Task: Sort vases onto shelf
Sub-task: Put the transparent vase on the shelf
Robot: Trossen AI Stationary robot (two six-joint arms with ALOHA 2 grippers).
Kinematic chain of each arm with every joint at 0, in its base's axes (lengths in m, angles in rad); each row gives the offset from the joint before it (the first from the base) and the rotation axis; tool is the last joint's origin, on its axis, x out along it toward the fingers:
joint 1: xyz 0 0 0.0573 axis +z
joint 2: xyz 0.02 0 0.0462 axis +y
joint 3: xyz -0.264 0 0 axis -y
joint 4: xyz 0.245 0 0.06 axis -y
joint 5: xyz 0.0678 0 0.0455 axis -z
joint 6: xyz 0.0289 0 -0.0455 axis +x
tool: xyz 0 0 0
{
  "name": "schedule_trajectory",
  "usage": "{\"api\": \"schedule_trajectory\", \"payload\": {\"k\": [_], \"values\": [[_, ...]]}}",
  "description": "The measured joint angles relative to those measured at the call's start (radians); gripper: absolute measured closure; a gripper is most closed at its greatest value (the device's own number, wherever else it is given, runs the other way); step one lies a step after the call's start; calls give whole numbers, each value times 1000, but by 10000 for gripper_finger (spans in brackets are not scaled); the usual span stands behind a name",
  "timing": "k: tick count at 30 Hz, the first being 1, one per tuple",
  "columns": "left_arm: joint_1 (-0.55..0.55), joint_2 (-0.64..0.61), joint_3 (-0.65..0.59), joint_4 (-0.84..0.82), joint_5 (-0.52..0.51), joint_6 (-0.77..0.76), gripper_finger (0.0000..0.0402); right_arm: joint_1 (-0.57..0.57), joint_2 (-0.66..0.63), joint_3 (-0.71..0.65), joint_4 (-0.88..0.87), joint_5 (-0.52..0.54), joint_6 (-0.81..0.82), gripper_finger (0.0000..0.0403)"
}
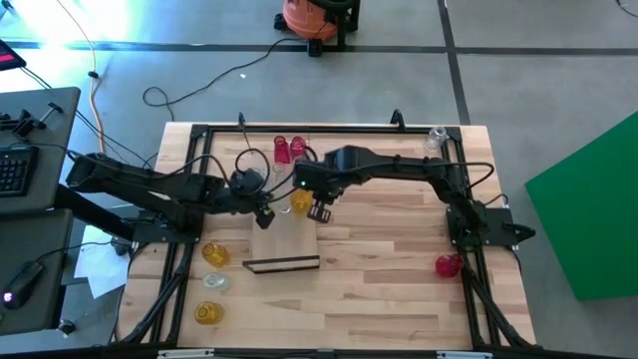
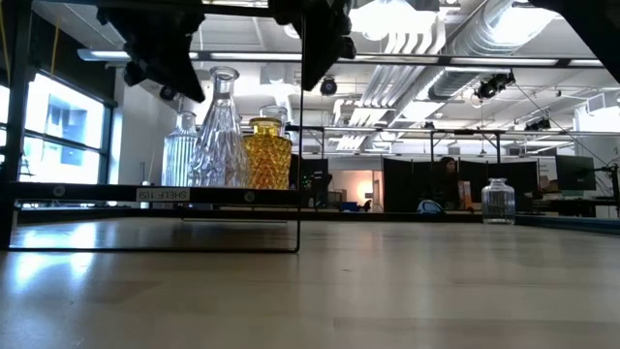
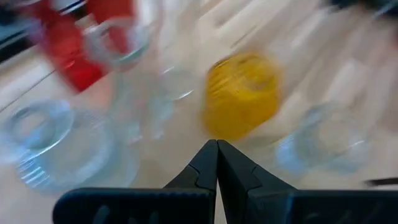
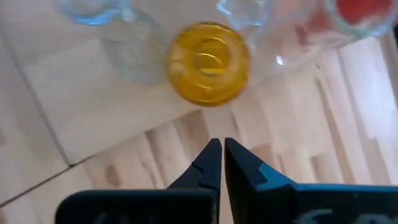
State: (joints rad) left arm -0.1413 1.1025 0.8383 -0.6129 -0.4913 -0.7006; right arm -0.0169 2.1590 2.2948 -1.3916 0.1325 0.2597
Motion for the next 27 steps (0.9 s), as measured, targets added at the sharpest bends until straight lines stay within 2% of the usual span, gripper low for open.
{"api": "schedule_trajectory", "payload": {"k": [3, 8, 14, 27], "values": [[4, 18, 1, 62, 44, 22, 401, -26, 0, 0, -17, 0, -7, 403], [5, 46, 0, 100, 53, 17, 401, -51, 0, 0, -16, -13, -19, 403], [6, 73, 1, 157, 167, 16, 401, -63, 0, 0, -13, -13, -44, 403], [4, 84, 0, 220, 235, -25, 401, -64, 0, 0, 9, -17, -69, 403]]}}
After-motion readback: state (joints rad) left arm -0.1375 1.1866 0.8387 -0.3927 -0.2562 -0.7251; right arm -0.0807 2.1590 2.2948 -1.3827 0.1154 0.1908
